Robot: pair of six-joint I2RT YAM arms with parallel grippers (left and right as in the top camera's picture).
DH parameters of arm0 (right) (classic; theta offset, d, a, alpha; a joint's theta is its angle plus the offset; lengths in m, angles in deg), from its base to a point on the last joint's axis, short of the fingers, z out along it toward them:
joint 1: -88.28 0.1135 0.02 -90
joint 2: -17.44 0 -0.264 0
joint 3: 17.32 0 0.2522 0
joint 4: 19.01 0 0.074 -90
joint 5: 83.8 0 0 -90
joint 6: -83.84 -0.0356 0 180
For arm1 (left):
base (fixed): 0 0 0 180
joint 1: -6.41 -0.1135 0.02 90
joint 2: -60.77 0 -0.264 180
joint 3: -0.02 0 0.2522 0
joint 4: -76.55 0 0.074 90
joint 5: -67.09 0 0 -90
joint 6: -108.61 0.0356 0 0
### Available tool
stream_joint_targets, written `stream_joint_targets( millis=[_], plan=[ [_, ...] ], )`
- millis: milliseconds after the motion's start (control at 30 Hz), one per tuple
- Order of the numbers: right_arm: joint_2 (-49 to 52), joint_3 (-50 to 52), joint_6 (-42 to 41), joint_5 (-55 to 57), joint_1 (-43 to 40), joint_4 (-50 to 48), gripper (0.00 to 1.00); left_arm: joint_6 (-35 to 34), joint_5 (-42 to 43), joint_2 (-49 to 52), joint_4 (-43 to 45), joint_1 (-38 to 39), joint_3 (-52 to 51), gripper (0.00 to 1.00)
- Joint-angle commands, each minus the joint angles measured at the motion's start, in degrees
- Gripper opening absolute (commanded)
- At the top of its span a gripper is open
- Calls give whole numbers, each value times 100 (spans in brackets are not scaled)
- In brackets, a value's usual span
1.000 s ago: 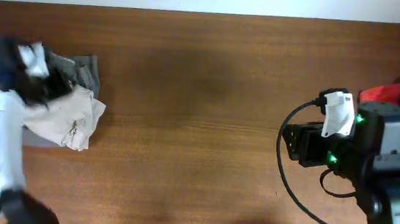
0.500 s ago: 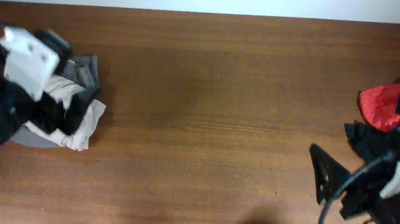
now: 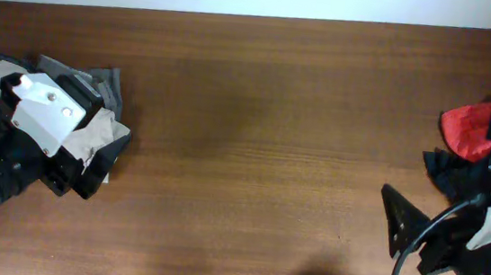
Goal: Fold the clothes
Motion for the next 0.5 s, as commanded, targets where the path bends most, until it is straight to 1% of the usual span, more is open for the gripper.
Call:
stream_joint_targets(
  millis=[0, 67, 100, 167, 300, 367, 467],
  plan=[
    [13, -11, 37, -621, -7, -17, 99, 131, 107, -13, -22, 22, 35, 99],
    [13, -11, 37, -741, -7, -17, 99, 133, 107, -11, -22, 22, 35, 99],
    [13, -11, 44, -710, -7, 170, 99, 131, 105, -11, -22, 22, 35, 99],
    [4, -13, 42, -219, -7, 326, 99, 131, 107, -11, -22, 22, 35, 99],
    [-9, -15, 48, 946, -7, 334, 99, 131, 107, -13, -22, 22, 35, 99],
    [-48, -15, 267, 1399, -7, 356, 99, 131, 107, -11, -22, 22, 35, 99],
    [-129, -11, 745, 1652, -7, 407, 99, 131, 105, -7, -22, 22, 35, 99]
  ],
)
